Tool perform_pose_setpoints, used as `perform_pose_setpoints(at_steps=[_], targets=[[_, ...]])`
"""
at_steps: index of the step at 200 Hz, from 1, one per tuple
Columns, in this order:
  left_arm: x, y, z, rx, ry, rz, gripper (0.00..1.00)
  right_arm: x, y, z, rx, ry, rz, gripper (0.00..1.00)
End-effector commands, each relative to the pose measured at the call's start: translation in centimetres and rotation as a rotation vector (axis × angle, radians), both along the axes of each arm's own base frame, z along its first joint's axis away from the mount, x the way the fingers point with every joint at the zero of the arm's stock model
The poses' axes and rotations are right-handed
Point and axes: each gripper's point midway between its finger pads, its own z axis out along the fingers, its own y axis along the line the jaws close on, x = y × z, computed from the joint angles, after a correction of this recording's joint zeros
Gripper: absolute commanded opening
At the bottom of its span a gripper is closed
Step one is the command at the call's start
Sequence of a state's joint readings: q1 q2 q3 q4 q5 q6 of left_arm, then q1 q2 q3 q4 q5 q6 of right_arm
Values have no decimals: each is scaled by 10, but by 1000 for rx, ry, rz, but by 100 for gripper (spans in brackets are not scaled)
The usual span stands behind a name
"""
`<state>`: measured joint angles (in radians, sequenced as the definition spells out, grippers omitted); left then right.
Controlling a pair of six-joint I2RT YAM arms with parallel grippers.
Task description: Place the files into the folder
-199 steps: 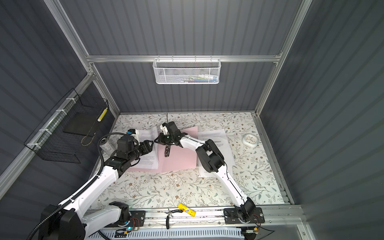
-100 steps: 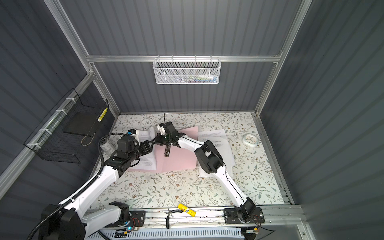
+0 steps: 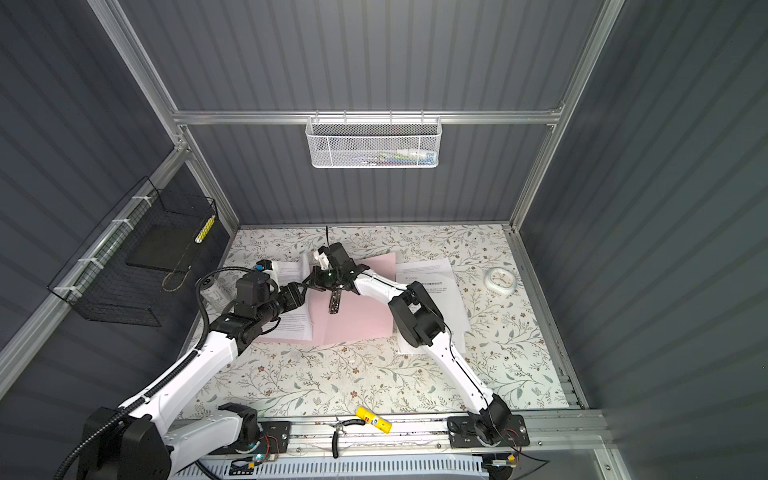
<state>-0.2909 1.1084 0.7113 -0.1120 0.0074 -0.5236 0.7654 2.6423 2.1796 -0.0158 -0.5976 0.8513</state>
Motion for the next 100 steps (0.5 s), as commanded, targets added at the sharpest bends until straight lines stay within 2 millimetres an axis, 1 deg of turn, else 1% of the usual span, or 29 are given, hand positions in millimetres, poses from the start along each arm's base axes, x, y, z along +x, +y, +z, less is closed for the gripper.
perform_pose_setpoints(at_steps=[1, 25, 44, 73, 100], targets=[[-2, 6, -6, 21, 12, 8, 62, 4, -3, -15, -28, 5, -10, 0], [-3, 6, -5, 23, 11, 11, 62, 12, -12, -15, -43, 3, -28, 0], [-3, 6, -5, 24, 11, 9, 62, 17, -21, -9, -42, -12, -26, 0], [-3, 6, -5, 25, 11, 9, 62, 24, -35, -4, -35, -8, -23, 0], [-2, 6, -6, 21, 12, 9, 62, 23, -40, -4, -27, -2, 5, 0]])
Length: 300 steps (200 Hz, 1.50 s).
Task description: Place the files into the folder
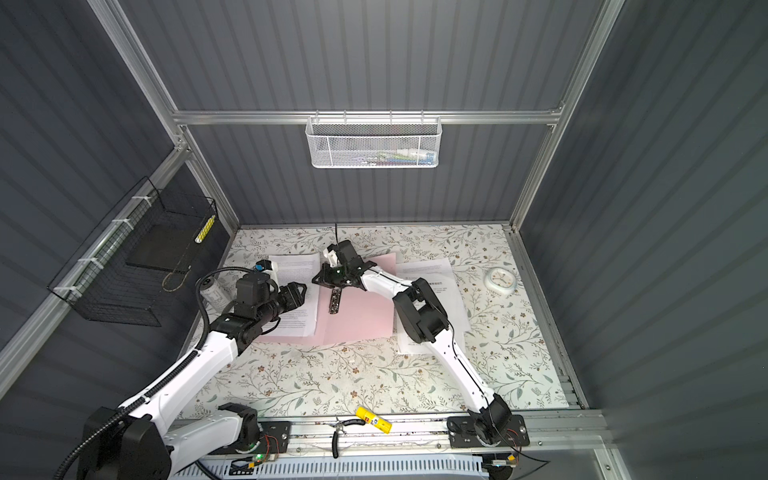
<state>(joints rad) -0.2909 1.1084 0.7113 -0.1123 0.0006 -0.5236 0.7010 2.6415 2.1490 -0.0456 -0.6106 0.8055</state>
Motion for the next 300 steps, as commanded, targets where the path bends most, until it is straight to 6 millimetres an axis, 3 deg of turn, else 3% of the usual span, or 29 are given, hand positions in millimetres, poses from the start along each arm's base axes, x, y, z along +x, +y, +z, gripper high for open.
perform_pose_setpoints(at_steps=[1, 49, 115, 165, 247, 300], targets=[[-2, 4, -6, 16, 13, 4, 62, -2, -6, 13, 14, -9, 39, 0], [0, 2, -8, 10, 19, 1, 62, -12, -2, 8, 19, 8, 78, 0], [-1, 3, -8, 10, 20, 5, 61, -16, 7, -9, 7, 76, -16, 0], [-5, 8, -8, 24, 18, 19, 61, -6, 4, -8, 25, 86, -120, 0], [-6, 8, -11, 22, 22, 19, 61, 2, -6, -3, 16, 71, -136, 0], [-6, 8, -11, 23, 22, 17, 61, 16, -19, 11, 25, 46, -164, 0]])
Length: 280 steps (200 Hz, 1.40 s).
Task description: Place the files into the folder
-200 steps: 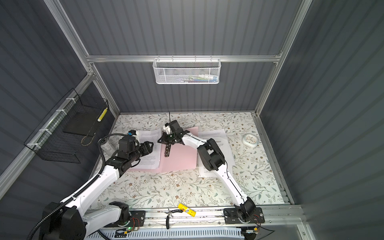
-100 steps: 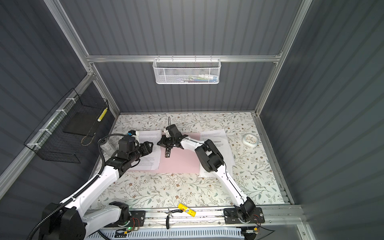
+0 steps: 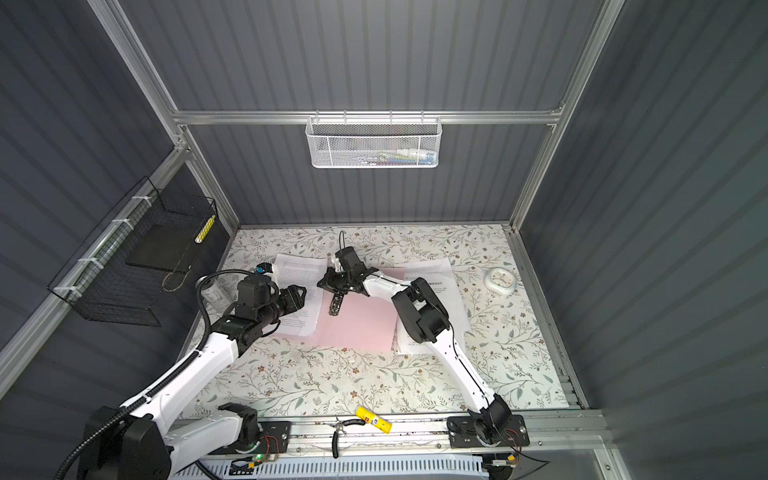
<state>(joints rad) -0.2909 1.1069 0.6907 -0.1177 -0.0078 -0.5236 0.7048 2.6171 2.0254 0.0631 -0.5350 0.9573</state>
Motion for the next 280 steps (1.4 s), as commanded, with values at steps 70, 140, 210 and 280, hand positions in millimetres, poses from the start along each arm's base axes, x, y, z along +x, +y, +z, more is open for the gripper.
perform_pose_setpoints(at_steps=[70, 140, 210, 280], targets=[[2, 5, -3, 16, -6, 13, 63, 3, -9, 41, 43, -45, 45, 44], [21, -1, -6, -6, -34, 17, 64, -57, -134, 120, -105, -158, 23, 60], [38, -7, -12, 32, -29, -10, 64, -146, -275, 102, -335, -74, -119, 69], [44, -10, -10, 37, -25, -29, 63, -155, -266, 58, -285, 66, -102, 68]])
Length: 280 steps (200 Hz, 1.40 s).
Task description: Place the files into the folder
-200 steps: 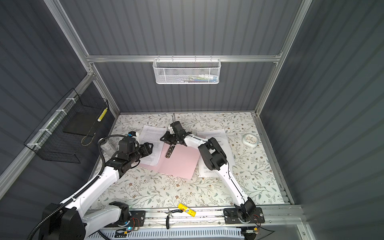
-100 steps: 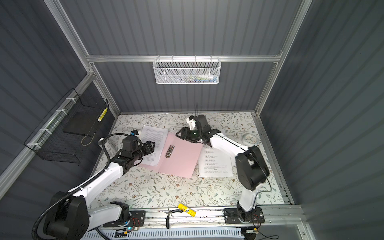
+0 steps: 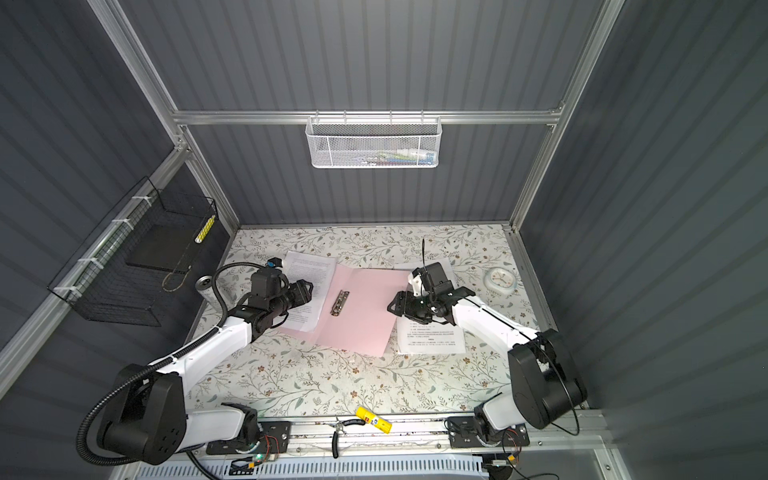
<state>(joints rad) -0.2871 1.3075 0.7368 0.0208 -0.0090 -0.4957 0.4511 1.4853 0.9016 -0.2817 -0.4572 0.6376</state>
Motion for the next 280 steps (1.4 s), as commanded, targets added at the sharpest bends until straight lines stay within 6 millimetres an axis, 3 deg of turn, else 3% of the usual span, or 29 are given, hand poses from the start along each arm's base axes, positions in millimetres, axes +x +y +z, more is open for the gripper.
perform_pose_setpoints(at_steps=[1, 38, 66, 83, 139, 202, 215, 223, 245, 264, 280], targets=[[7, -1, 13, 10, -34, -18, 63, -1, 4, -18, 31, 49, -2, 68], [7, -1, 11, 13, -27, -17, 63, 7, 20, -29, 153, 72, -2, 51], [5, 2, 15, 32, -34, -18, 63, 9, 19, -35, 216, 90, -5, 23], [4, 3, 16, 44, -35, -24, 63, 10, 15, -31, 223, 72, 12, 0], [-6, 10, 19, 43, -43, -18, 65, 20, -27, -10, 219, 81, 134, 0], [-24, 15, 2, 32, -7, -5, 68, 23, -49, -24, 116, 141, 199, 0], [-26, 16, 1, 33, -3, -4, 69, 35, -69, -34, 22, 142, 142, 28], [-26, 17, 0, 35, -1, -3, 70, 43, -82, -34, -31, 130, 98, 39], [-25, 20, -1, 42, 2, 7, 71, 71, -105, -6, -173, 14, 8, 51], [-24, 24, -2, 48, 4, 24, 71, 95, -126, 32, -322, -91, -81, 54], [-23, 31, -1, 59, -1, 51, 72, 110, -122, 71, -375, -199, -109, 54]])
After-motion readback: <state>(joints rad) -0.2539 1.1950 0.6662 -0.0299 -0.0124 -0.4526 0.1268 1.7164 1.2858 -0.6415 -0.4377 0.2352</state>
